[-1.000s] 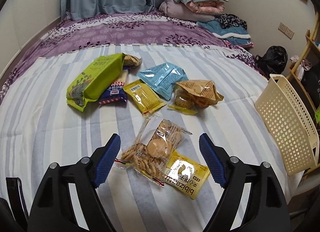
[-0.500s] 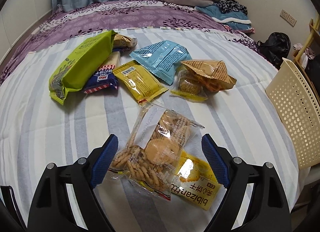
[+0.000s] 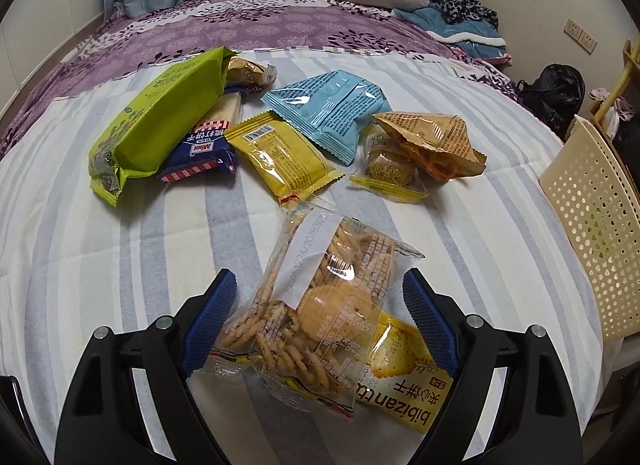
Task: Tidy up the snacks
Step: 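Carry the clear cookie bag into the basket and open the left tool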
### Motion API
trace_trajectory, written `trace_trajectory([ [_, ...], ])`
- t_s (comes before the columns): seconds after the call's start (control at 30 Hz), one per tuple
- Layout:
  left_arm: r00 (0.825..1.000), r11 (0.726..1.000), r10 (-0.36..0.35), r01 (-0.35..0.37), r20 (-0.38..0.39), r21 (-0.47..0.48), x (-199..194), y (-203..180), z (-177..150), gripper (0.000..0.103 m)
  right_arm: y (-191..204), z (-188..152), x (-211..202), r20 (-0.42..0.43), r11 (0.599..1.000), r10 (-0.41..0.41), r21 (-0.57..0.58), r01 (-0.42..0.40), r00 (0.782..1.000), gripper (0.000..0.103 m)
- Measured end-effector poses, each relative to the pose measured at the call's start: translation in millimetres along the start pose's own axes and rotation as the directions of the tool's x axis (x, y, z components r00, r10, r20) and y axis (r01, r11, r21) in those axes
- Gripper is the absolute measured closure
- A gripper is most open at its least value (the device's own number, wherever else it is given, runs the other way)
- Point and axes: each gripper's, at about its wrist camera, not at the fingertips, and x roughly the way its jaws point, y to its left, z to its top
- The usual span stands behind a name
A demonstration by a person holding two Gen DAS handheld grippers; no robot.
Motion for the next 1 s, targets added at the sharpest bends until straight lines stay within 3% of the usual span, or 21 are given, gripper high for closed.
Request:
trace_trajectory([
  [0.1, 1.0, 1.0, 0.001, -0.001, 0.001, 0.0, 3, 1, 0, 0.038, 5, -1, 0, 0.002, 1.0, 0.012, -0.009, -0.012, 1.0, 0.013],
  [0.27, 1.0, 1.0, 0.004, -0.004, 0.024, -0.011, -4, 2, 3, 0.047, 17, -4, -3, 0.011, 0.999, 0.03, -0.038, -0.029, 0.999, 0.013],
  [0.6, 0.996, 1.0, 0.0, 0.0, 0.093, -0.002, -35, -8, 12, 0.048, 26, -9, -7, 0.008, 0.996, 0.071, -0.051, -0.071, 0.997, 0.013],
  [1.0, 0.98, 0.992, -0.102, 0.087, 0.169, 0.094, -80, -77, 28, 0.048, -4, -9, -14, 0.031, 0.999, 0.05, -0.001, -0.05, 0.998, 0.013],
])
